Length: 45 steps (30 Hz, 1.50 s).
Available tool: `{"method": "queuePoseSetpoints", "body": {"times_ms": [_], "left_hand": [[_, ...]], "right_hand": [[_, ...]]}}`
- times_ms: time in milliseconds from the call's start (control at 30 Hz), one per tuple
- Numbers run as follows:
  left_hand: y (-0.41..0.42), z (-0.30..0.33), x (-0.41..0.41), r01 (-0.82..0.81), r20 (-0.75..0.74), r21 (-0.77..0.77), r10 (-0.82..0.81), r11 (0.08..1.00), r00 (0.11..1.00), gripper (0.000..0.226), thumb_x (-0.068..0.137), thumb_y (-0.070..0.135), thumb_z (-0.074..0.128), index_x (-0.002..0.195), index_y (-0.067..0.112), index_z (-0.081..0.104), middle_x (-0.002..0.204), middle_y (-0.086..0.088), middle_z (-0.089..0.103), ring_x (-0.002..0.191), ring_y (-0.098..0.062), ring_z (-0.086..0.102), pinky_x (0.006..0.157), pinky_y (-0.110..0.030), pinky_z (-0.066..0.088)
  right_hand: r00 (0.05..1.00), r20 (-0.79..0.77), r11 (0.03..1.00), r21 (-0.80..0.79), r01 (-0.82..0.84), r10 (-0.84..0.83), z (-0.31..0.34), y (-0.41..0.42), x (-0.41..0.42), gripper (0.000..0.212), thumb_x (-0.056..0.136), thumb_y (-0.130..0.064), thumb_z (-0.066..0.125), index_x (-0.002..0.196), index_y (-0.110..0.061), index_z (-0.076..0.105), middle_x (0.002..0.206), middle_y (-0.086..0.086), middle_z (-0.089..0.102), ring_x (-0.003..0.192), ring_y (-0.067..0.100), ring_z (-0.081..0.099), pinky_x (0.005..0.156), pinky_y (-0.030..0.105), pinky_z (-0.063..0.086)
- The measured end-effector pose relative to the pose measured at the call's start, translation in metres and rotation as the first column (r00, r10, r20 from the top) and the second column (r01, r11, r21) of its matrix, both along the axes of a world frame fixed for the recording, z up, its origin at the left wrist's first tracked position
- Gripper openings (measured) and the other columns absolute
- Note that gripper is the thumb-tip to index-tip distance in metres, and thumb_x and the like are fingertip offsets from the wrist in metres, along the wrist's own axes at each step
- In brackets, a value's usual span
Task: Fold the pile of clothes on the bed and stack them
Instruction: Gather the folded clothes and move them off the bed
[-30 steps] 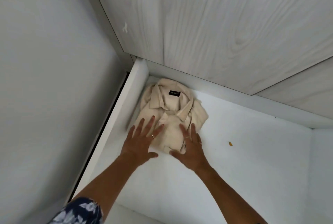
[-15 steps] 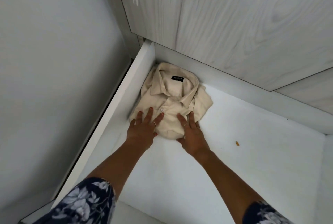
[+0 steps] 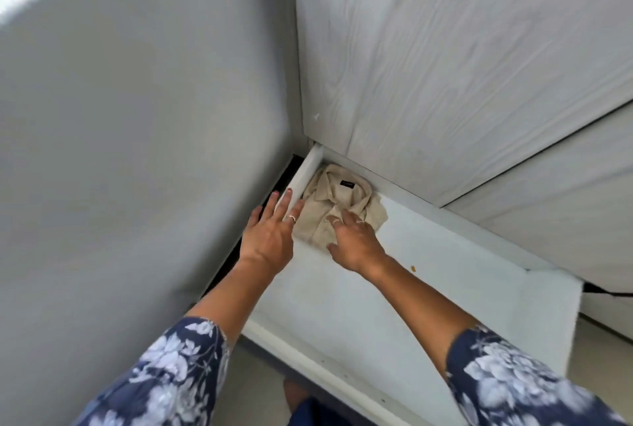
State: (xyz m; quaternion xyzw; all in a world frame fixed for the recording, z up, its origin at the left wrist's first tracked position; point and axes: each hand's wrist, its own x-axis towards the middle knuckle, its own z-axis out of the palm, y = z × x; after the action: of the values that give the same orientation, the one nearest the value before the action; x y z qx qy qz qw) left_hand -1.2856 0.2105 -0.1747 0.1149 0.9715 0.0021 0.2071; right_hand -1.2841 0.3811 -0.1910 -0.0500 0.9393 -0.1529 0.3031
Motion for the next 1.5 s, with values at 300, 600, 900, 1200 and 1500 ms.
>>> {"method": "queuePoseSetpoints", "body": {"times_ms": [300,600,900,1200,1500], "left_hand": [[-0.059,0.165,0.106,-0.356,-0.070,0.140,0.368,0.924,0.927,0.069,0.094,0.017,0.043,0.153,0.023,0.007,0.161,-0.001,0.001,0.148,-0.022,0.003,0.118,-0.040,0.013],[-0.138,0.162,0.288,-0.631,-0.139,0.176,0.654,0.755,0.744,0.068,0.092,0.015,0.044,0.152,0.021,0.013,0.160,0.000,0.011,0.147,-0.019,0.012,0.115,-0.036,0.020],[-0.145,0.129,0.525,-0.950,0.017,0.174,0.964,0.259,0.266,0.070,0.092,0.021,0.048,0.152,0.016,0.014,0.160,-0.003,0.011,0.147,-0.021,0.012,0.117,-0.036,0.021],[-0.168,0.111,0.653,-0.921,0.149,0.293,0.964,-0.258,-0.222,0.068,0.093,0.022,0.053,0.151,0.011,0.019,0.159,-0.007,0.017,0.146,-0.022,0.014,0.118,-0.037,0.019],[-0.260,0.091,0.686,-0.676,0.312,0.441,0.807,-0.591,-0.502,0.093,0.060,0.056,0.081,0.133,0.010,0.048,0.131,-0.008,0.057,0.120,-0.026,0.055,0.099,-0.030,0.044]], "right_hand": [[0.954,-0.205,0.962,-0.122,-0.246,0.218,0.178,-0.084,0.052,0.057,0.094,-0.030,0.053,0.145,-0.015,0.034,0.155,0.013,0.025,0.144,0.027,0.020,0.116,0.040,0.022],[0.776,-0.273,0.778,-0.129,-0.615,0.569,0.190,-0.194,0.173,0.053,0.093,-0.029,0.052,0.141,-0.011,0.039,0.148,0.012,0.035,0.142,0.025,0.024,0.115,0.040,0.025],[0.569,-0.154,0.549,-0.156,-0.821,0.808,0.170,-0.233,0.345,0.055,0.095,-0.027,0.050,0.145,-0.013,0.034,0.153,0.012,0.027,0.144,0.023,0.020,0.116,0.037,0.023],[0.443,0.017,0.432,-0.249,-0.867,0.897,0.141,-0.284,0.454,0.065,0.094,-0.030,0.054,0.149,-0.013,0.025,0.158,0.014,0.018,0.146,0.026,0.015,0.118,0.037,0.019],[0.612,0.213,0.641,-0.390,-0.661,0.761,0.082,-0.363,0.480,0.093,0.071,-0.061,0.069,0.141,-0.009,0.037,0.141,0.004,0.048,0.131,0.019,0.045,0.107,0.030,0.038]]}}
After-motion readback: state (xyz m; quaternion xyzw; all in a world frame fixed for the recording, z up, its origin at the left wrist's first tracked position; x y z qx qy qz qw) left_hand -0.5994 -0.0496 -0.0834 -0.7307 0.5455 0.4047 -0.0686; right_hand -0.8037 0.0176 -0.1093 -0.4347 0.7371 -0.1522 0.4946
